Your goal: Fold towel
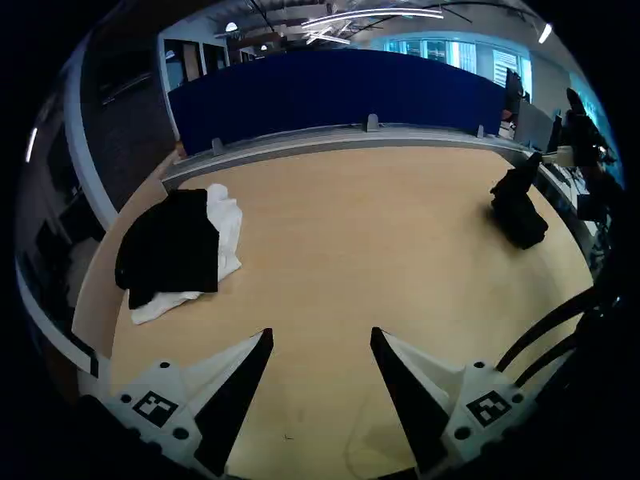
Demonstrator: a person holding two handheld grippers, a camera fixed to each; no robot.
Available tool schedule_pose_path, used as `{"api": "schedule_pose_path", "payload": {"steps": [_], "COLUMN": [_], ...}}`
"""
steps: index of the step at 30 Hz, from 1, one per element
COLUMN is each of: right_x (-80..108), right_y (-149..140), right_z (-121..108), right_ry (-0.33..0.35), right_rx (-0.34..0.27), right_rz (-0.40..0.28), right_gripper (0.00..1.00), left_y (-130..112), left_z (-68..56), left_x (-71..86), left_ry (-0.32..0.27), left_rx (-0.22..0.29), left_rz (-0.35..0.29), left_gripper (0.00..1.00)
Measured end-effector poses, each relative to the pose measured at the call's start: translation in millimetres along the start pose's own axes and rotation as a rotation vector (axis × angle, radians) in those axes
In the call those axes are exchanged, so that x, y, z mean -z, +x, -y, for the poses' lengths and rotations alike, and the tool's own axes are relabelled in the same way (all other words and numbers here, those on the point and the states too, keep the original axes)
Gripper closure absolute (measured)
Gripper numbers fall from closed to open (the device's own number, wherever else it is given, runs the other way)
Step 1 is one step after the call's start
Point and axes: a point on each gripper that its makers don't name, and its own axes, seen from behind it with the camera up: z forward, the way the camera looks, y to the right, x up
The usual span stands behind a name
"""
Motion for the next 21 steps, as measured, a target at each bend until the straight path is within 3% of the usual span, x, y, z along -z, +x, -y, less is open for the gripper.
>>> {"api": "schedule_pose_path", "payload": {"steps": [9, 21], "right_x": [9.6, 4.3], "right_y": [-65, -138], "right_z": [-16, -29], "right_ry": [-0.047, -0.138], "right_rx": [-0.088, -0.169], "right_rz": [0.087, 0.216], "right_gripper": [0.95, 0.95], "left_y": [-1, -2], "left_z": [-3.0, -4.1], "left_x": [2.4, 5.6], "left_ry": [-0.004, 0.002], "left_rx": [-0.013, -0.019], "left_rz": [0.003, 0.005], "left_gripper": [0.10, 0.10]}}
